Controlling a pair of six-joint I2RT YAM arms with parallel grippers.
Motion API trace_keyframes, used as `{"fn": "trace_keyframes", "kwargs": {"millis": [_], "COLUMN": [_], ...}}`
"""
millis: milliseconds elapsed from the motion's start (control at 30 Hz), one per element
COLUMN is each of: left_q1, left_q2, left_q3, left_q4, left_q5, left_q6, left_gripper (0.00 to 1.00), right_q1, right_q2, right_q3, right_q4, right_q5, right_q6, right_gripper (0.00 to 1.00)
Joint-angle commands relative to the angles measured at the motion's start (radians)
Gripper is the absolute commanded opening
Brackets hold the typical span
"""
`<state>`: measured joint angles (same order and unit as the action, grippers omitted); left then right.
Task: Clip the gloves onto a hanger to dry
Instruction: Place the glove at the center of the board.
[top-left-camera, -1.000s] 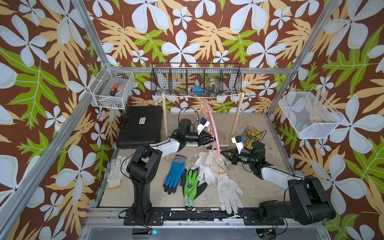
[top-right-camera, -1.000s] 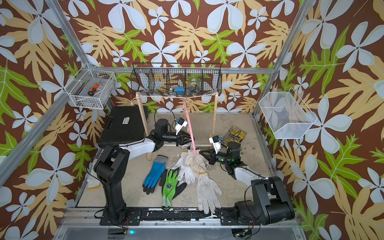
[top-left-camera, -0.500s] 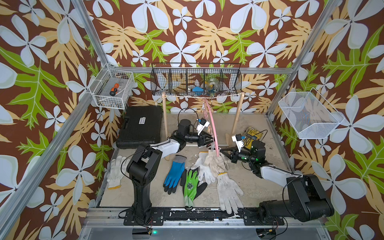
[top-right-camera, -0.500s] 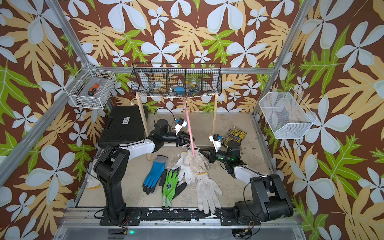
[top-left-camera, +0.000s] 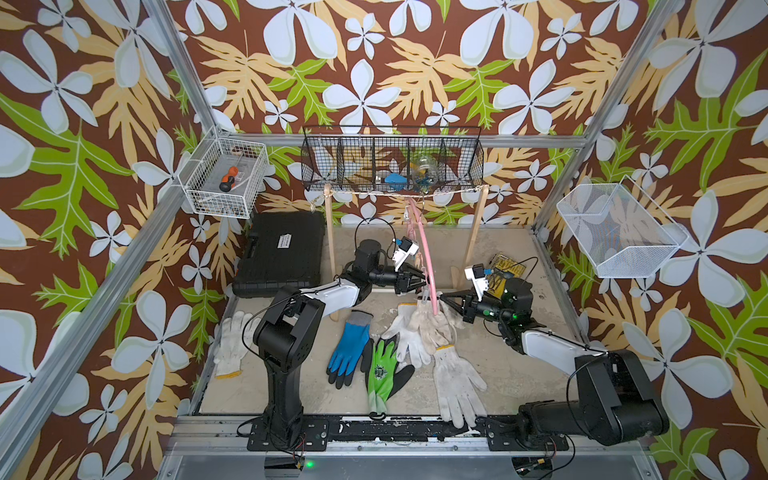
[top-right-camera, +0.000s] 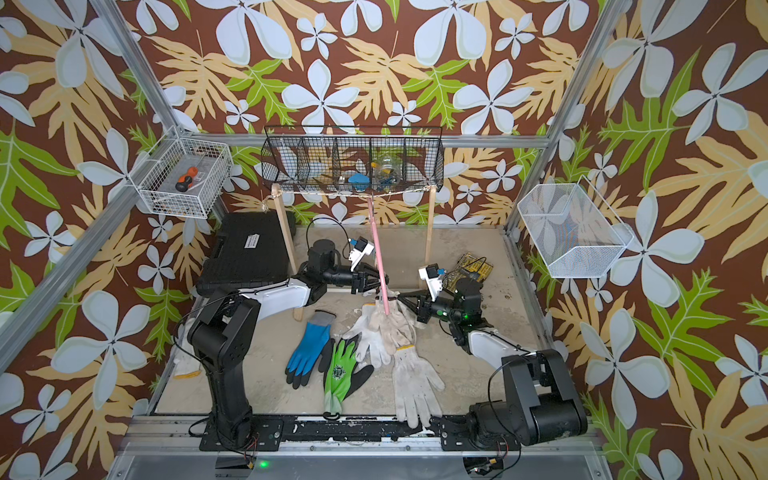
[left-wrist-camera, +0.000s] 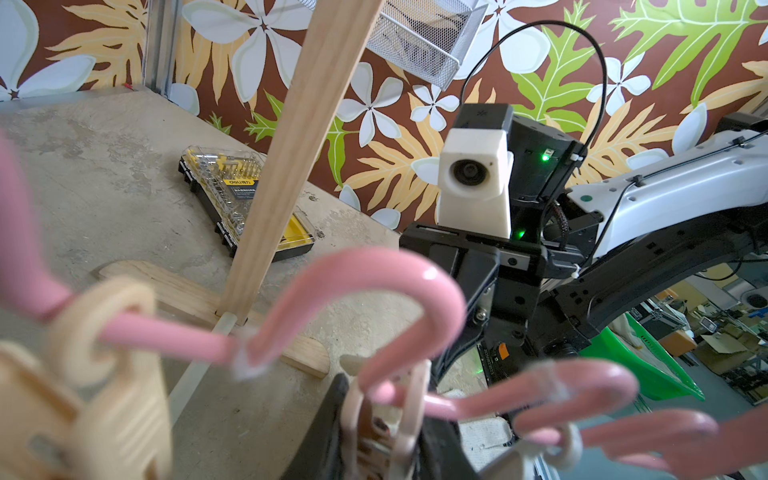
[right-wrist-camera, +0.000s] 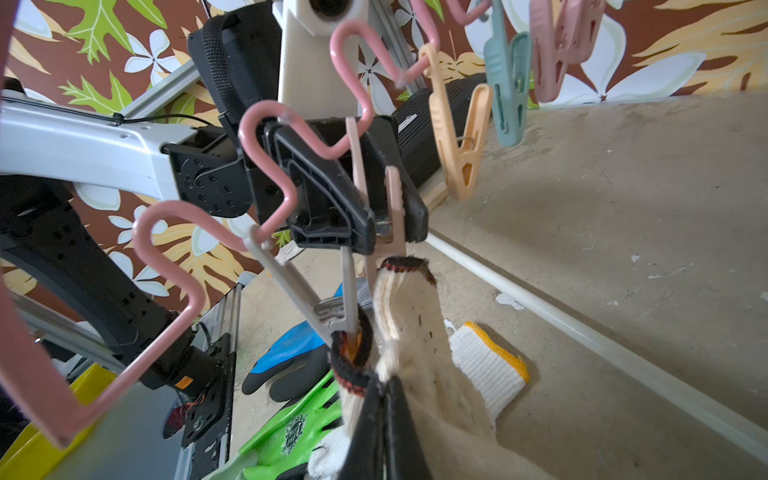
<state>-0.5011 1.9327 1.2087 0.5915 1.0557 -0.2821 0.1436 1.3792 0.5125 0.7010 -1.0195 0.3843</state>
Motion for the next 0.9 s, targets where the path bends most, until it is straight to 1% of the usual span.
{"fn": "trace_keyframes", "kwargs": {"millis": [0, 200, 567, 867], "left_q1": [0.002, 0.002, 0.004, 0.004], "left_q2": [-0.005, -0.001, -0.008, -0.006], "left_q3": [0.001, 0.005, -0.008, -0.020], "left_q4": [0.018, 0.017, 0.024, 0.014], "left_q5": [0.026, 0.039, 0.021, -0.002], "left_q6": [0.012, 0.008, 0.012, 0.032], "left_gripper": [0.00, 0.00, 0.00, 0.01], "right_q1": [-0.003, -0.011, -0.018, -0.017], "right_q2": [-0.010, -0.024, -0.016, -0.003], "right_q3": [0.005, -0.003, -0.001, -0.010], "right_q4": [0.011, 0.012, 0.053, 0.142], "right_q5": [0.016, 0.030, 0.022, 0.023], "right_q6": [-0.013, -0.011, 0.028, 0.098], "right_gripper": [0.00, 0.00, 0.00, 0.00]}}
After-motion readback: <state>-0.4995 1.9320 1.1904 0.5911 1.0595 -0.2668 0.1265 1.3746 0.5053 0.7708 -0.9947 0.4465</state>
